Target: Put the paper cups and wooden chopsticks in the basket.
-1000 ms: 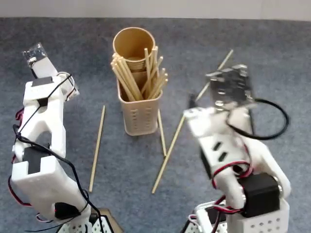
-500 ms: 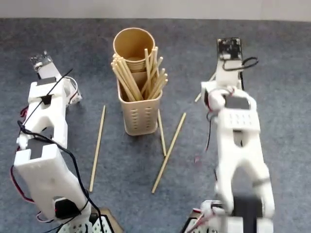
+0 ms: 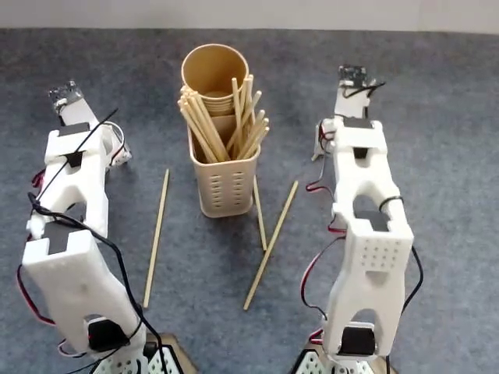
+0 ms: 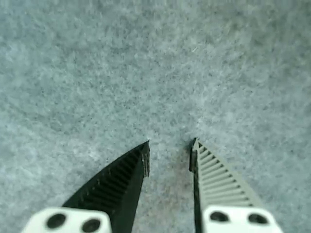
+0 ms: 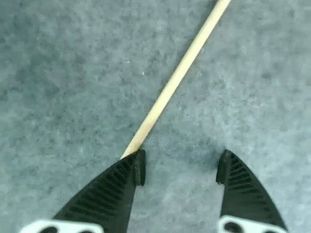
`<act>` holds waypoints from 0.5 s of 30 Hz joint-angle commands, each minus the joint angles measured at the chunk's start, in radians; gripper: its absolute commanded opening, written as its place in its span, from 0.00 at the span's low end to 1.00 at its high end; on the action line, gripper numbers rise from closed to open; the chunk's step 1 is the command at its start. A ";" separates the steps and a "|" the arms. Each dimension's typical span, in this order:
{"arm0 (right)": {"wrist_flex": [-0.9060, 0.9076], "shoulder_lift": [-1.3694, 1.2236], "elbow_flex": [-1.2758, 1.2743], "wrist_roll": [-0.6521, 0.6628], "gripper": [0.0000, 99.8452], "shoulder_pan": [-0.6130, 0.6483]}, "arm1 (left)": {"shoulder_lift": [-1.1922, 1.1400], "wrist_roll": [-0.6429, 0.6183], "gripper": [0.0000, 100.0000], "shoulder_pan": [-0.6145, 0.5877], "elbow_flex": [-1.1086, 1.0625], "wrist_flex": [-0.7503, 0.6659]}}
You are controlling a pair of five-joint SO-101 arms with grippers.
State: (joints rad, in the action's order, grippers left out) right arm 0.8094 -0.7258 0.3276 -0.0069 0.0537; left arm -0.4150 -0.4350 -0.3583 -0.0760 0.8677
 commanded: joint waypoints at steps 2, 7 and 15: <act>0.116 -0.110 0.228 -0.009 0.18 -0.008 | 0.010 -0.005 0.16 0.021 0.036 0.008; 0.214 -0.156 0.409 -0.084 0.08 -0.010 | 0.008 -0.005 0.16 0.022 0.036 0.005; 0.298 -0.162 0.604 -0.124 0.28 0.001 | 0.007 -0.005 0.16 0.024 0.036 0.002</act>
State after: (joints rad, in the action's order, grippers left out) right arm 1.0963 -0.9068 0.8569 -0.1220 0.0522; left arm -0.4150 -0.4350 -0.3583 -0.0760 0.8677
